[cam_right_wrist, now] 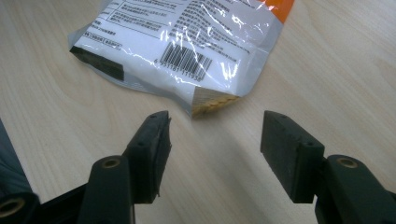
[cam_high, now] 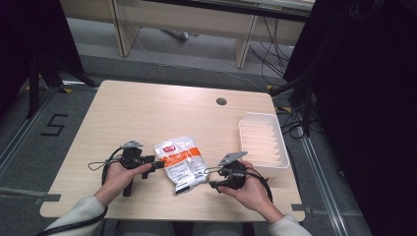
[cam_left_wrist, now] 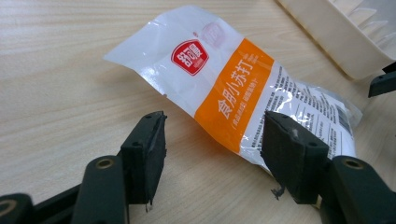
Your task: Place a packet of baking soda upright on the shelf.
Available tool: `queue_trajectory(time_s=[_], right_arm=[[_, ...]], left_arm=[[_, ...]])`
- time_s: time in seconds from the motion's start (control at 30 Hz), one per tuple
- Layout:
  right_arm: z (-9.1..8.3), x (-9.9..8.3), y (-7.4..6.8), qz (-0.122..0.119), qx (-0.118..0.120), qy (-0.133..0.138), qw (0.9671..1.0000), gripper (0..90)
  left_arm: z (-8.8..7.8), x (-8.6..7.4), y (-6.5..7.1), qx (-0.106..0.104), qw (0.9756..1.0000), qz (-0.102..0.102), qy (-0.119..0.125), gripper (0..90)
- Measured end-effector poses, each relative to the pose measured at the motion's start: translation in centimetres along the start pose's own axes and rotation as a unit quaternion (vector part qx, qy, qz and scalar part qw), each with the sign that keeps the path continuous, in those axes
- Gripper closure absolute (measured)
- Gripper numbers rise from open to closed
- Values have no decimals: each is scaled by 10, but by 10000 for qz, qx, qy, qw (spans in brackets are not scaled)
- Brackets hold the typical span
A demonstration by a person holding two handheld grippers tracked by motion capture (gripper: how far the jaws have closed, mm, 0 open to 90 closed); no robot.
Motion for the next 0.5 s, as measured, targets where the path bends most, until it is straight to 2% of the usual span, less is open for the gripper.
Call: queue_trajectory(time_s=[0.23,0.3,0.5], right_arm=[[0,0,1,2,-18,-21,10000,434],[0,0,2,-71,-15,1,10000,433],[0,0,1,-20,-28,-16,10000,433]], left_arm=[[6,2,-1,-24,10000,-66,-13,397],[8,3,-2,-65,9999,-113,-14,398],[12,6,-6,-4,9997,-235,20,404]])
Point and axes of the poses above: each handheld gripper's, and its own axes: z roughly forward along the jaws, x roughly out of its top, y roughly to its right, the point moved 1 cm from there along z, roughly forward along the jaws, and after that the axes turned 4 degrees about -y, right-handed, at the moved point
